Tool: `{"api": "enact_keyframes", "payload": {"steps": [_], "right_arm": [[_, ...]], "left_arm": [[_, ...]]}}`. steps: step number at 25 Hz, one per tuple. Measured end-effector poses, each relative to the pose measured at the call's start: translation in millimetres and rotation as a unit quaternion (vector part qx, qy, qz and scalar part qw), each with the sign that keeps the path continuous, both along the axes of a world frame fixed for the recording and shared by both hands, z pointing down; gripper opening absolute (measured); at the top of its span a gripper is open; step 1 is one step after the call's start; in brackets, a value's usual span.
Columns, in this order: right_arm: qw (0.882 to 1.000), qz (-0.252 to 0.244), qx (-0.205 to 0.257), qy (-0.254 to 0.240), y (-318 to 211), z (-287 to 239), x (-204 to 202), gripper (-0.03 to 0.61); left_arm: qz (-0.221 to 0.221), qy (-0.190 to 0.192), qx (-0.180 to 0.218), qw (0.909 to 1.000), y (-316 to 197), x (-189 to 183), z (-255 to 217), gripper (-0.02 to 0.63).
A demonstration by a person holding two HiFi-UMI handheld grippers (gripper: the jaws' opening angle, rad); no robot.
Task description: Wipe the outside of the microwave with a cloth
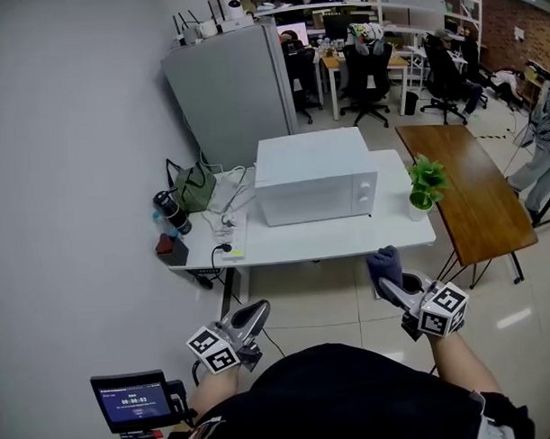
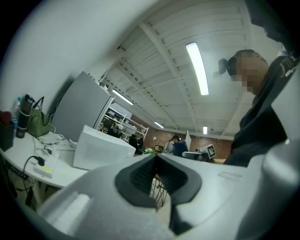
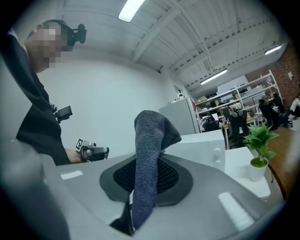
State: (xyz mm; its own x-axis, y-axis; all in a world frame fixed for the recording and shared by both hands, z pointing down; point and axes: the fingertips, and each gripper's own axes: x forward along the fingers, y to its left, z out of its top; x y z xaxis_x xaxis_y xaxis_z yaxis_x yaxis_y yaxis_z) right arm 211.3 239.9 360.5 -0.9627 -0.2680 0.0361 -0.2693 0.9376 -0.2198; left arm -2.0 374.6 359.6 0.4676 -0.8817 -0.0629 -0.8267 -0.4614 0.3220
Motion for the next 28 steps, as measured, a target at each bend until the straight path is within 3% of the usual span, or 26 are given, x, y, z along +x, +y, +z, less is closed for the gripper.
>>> {"api": "enact_keyframes", "payload": {"steps": [8, 17, 22, 28], "right_arm": [[0.999, 0.041, 0.010, 0.010, -34, -29, -119, 0.054], [0.998, 0.054, 0.004, 0.045, -89, -8, -171, 0.054], [0.999, 0.004, 0.019, 0.031, -152, 5, -193, 0.054], [0.989, -0.132, 0.064, 0.001, -249, -1, -238, 0.054]], "left_arm": [[0.055, -0.003, 0.011, 0.9984, -52, -122, -10, 0.002], [0.075, 0.013, 0.003, 0.9971, -120, -178, 14, 0.001], [0.033, -0.012, -0.007, 0.9993, -170, -193, 24, 0.002], [-0.085, -0.016, -0.019, 0.9961, -233, -205, 33, 0.002]]}}
